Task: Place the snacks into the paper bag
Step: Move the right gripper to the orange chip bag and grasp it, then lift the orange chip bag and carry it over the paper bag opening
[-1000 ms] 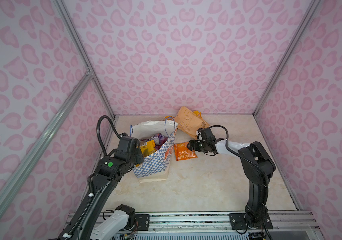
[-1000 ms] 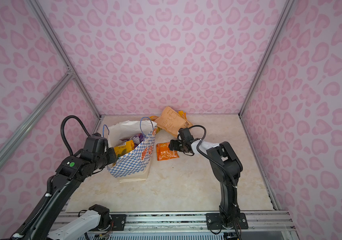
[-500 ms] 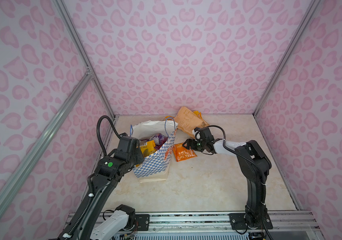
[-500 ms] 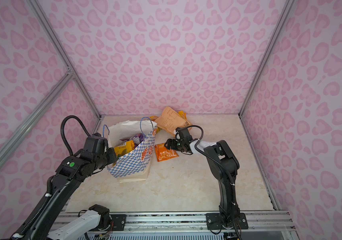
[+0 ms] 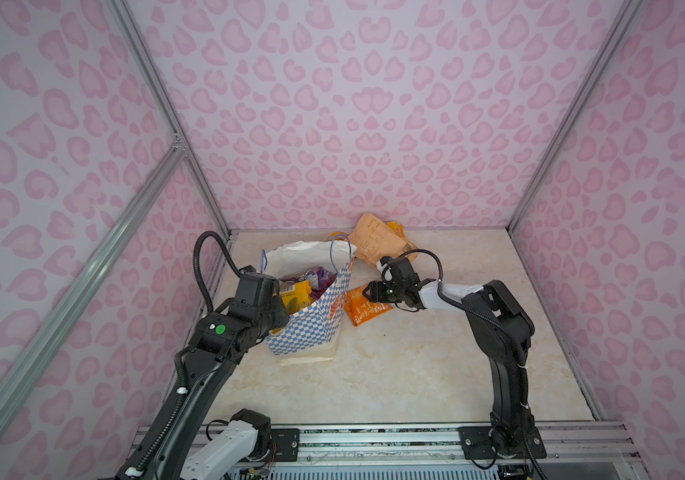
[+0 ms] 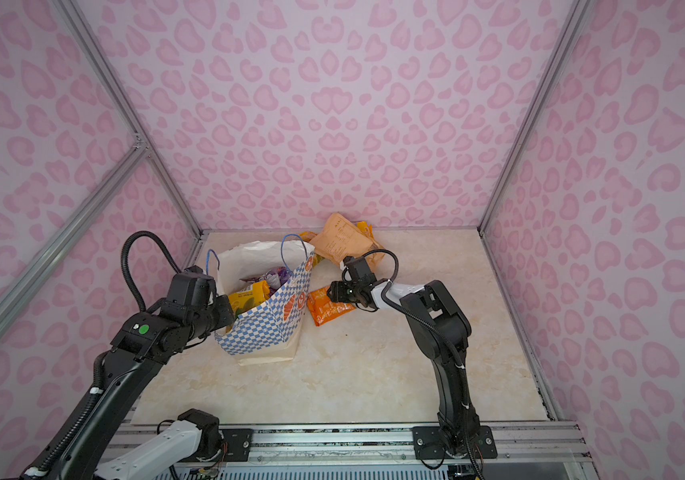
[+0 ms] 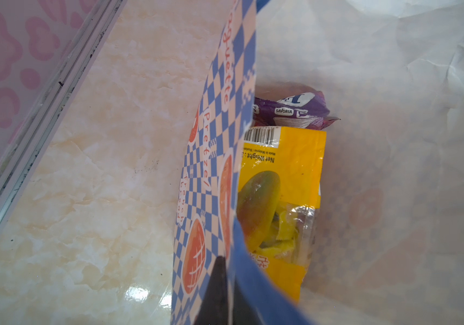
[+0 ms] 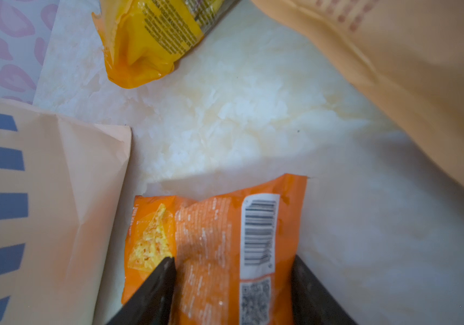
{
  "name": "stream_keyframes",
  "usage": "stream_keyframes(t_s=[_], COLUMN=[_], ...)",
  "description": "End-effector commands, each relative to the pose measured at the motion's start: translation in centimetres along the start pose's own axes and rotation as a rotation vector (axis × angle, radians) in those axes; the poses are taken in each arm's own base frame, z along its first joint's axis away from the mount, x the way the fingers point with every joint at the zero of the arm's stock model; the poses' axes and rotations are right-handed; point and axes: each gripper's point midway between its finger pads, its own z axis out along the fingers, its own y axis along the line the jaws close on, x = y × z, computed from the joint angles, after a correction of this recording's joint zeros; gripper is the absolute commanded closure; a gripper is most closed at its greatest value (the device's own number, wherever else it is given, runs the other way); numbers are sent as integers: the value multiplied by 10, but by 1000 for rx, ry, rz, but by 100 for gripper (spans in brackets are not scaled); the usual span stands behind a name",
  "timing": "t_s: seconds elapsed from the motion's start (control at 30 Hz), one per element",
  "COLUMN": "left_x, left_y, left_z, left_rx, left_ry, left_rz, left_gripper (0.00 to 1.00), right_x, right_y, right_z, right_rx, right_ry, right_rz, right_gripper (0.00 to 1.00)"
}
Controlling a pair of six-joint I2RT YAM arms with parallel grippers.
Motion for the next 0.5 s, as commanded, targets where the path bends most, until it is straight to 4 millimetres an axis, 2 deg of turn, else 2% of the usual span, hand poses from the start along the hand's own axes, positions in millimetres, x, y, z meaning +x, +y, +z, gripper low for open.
stream_keyframes(t_s=[0.0, 0.13, 0.23, 0.37, 0.47], left_x=[0, 0, 1, 1, 3], left_y=[1, 0, 1, 1, 2], left_z=[-1, -2, -2, -2, -1], left_rx=[2, 5, 5, 5, 2], left_ry=[-1, -2, -2, -1, 2], left_rz=[-8, -8, -8, -7, -6], left_gripper=[96, 96, 96, 96, 96], right_x=[48, 43, 34, 18, 7], right_y=[-24, -18, -9, 5, 15], right_z=[2, -8, -22, -53, -79], right_rx=[81, 52, 20, -11, -31], right_ry=[155, 129, 96, 35, -11], right_rz=[63, 60, 61, 49, 39], right_gripper=[46, 57, 66, 76, 80])
